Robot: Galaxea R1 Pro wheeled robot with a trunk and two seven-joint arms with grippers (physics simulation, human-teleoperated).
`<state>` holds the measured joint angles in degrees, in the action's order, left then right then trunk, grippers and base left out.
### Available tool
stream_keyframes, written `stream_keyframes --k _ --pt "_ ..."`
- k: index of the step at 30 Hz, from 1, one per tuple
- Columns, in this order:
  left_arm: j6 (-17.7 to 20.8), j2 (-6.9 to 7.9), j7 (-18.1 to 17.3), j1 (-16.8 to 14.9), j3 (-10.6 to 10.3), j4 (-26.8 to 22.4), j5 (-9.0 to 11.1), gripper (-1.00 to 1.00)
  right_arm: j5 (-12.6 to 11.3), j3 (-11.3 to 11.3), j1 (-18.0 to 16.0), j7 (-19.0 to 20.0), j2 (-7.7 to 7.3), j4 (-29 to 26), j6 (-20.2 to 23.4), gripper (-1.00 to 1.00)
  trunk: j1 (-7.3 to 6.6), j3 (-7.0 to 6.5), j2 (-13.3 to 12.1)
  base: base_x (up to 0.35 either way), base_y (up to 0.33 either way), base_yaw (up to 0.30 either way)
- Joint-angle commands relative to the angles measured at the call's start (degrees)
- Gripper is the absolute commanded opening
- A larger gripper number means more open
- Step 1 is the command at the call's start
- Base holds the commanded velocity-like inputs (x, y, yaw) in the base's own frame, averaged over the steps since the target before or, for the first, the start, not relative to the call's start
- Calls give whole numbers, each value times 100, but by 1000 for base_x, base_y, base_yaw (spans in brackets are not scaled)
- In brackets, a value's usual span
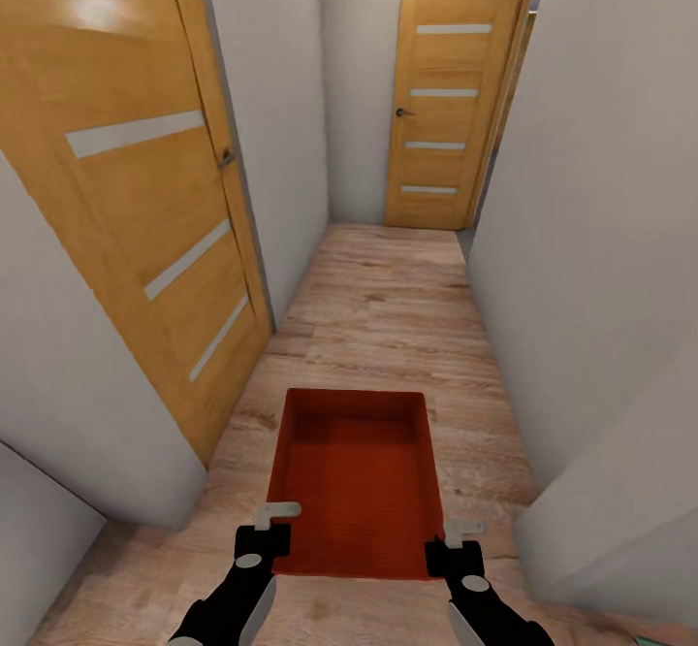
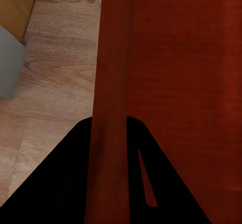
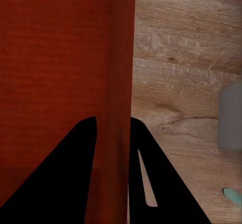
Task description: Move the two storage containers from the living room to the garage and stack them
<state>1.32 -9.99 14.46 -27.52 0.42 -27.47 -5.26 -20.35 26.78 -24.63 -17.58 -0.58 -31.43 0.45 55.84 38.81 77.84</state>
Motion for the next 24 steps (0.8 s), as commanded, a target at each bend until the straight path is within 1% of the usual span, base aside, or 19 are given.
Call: stream_keyframes --k 1,24 --pt "18 -1 -154 2 -109 260 -63 -100 14 38 -16 0 -197 -25 7 -100 3 4 3 334 0 -4" --pt "26 -1 -154 2 -109 260 -63 -100 14 47 -16 0 -188 -23 8 -100 3 4 3 334 0 0"
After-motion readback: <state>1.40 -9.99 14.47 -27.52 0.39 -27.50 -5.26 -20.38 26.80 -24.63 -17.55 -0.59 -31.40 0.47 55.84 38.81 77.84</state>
